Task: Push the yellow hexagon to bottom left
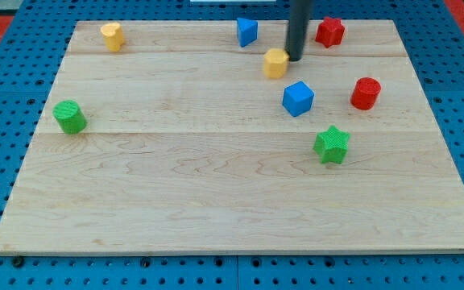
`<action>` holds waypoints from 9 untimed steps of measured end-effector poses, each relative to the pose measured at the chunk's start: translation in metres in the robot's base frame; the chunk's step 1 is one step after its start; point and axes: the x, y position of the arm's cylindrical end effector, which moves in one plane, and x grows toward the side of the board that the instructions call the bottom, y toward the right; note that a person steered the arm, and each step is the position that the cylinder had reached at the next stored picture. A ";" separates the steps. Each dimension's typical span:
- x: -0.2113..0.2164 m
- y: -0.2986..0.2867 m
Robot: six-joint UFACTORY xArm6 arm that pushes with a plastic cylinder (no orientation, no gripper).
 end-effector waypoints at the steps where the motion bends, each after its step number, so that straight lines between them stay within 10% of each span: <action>1: 0.042 -0.051; 9: 0.254 -0.222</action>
